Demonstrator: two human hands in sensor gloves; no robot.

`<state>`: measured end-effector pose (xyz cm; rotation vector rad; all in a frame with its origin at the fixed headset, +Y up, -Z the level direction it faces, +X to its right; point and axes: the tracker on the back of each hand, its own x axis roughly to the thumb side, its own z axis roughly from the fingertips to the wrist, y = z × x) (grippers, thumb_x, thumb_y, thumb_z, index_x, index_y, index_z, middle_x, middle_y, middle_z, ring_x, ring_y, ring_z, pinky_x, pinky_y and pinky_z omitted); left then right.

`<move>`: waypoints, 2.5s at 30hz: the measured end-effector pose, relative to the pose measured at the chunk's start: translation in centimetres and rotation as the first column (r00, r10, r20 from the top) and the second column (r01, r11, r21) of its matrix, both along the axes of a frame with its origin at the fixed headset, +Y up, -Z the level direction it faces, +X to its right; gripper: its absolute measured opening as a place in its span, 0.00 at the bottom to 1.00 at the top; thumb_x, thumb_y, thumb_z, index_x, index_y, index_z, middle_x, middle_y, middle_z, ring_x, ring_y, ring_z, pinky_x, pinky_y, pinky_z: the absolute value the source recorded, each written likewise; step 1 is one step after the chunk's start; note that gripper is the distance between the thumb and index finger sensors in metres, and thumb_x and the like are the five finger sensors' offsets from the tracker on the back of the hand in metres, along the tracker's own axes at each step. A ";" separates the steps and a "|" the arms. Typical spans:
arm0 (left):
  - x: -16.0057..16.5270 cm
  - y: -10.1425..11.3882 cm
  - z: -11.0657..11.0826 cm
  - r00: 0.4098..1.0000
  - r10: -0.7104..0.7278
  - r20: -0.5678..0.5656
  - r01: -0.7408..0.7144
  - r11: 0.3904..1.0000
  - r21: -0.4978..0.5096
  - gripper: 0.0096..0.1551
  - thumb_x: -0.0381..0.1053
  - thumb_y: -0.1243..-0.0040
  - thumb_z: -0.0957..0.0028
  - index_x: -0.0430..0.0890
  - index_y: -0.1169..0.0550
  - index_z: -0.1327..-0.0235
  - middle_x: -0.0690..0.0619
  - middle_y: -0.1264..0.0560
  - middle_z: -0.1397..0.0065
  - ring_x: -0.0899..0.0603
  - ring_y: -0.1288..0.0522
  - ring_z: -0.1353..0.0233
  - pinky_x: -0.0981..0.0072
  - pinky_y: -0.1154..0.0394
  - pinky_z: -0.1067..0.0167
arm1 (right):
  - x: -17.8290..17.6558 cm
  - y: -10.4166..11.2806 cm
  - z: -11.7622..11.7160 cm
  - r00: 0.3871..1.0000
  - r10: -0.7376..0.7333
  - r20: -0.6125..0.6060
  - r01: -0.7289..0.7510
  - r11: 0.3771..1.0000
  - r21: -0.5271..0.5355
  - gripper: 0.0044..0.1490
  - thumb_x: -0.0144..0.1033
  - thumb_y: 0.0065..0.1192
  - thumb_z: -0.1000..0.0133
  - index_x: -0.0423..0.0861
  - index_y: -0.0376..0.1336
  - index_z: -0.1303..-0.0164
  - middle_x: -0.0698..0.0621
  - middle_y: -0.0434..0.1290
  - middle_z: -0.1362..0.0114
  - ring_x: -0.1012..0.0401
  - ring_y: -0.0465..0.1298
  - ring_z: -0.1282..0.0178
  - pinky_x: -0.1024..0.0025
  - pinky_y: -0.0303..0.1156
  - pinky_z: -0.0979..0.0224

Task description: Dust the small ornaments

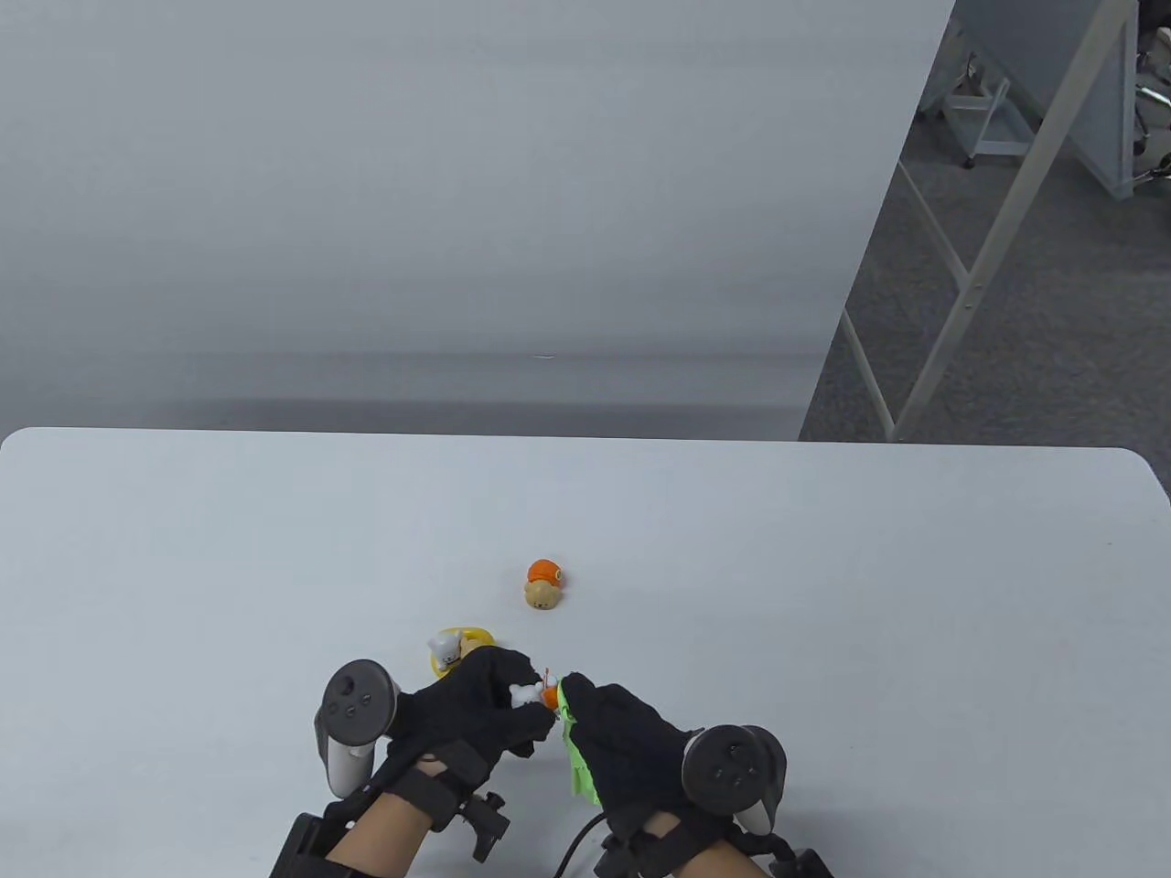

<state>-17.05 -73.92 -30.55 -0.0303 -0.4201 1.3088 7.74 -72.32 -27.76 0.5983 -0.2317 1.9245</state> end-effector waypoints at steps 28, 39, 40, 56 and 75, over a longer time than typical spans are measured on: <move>-10.3 2.5 -3.3 0.653 -0.745 -0.135 0.755 0.627 0.192 0.38 0.49 0.14 0.60 0.41 0.19 0.36 0.41 0.18 0.35 0.31 0.13 0.42 0.39 0.13 0.51 | 5.6 1.0 -0.9 0.990 -0.046 0.132 0.052 0.998 -0.044 0.26 0.22 0.68 0.41 0.34 0.68 0.32 0.23 0.77 0.42 0.38 0.81 0.53 0.30 0.77 0.45; -11.3 -1.9 -3.6 0.541 -0.840 -0.037 0.835 0.531 0.146 0.36 0.46 0.14 0.61 0.44 0.19 0.37 0.44 0.17 0.34 0.30 0.15 0.38 0.35 0.16 0.47 | 5.7 0.7 -1.1 0.990 -0.039 0.133 0.048 0.997 -0.061 0.26 0.23 0.68 0.41 0.33 0.68 0.32 0.23 0.77 0.42 0.38 0.82 0.53 0.30 0.77 0.44; -11.2 -2.1 -3.6 0.524 -0.851 -0.036 0.844 0.513 0.152 0.36 0.46 0.14 0.61 0.44 0.18 0.37 0.44 0.17 0.35 0.30 0.15 0.38 0.35 0.17 0.46 | 5.7 0.7 -1.1 0.990 -0.039 0.133 0.048 0.997 -0.061 0.26 0.23 0.68 0.41 0.33 0.68 0.32 0.23 0.77 0.42 0.38 0.82 0.53 0.29 0.77 0.44; -10.2 -0.8 -2.8 0.472 -0.879 -0.060 0.870 0.454 0.191 0.50 0.55 0.21 0.53 0.42 0.32 0.20 0.35 0.32 0.20 0.20 0.31 0.25 0.21 0.30 0.38 | 5.7 0.8 -1.0 0.991 -0.014 0.133 0.021 0.999 -0.046 0.26 0.23 0.68 0.41 0.34 0.68 0.32 0.23 0.77 0.42 0.38 0.81 0.53 0.29 0.76 0.44; -5.3 3.2 2.3 0.415 -0.885 -0.212 0.892 0.350 0.287 0.64 0.74 0.41 0.44 0.40 0.55 0.13 0.31 0.60 0.13 0.16 0.63 0.18 0.13 0.56 0.33 | 5.6 0.9 -0.6 0.984 0.107 0.146 -0.111 0.994 0.021 0.26 0.23 0.69 0.41 0.36 0.69 0.32 0.24 0.77 0.40 0.35 0.79 0.48 0.25 0.72 0.40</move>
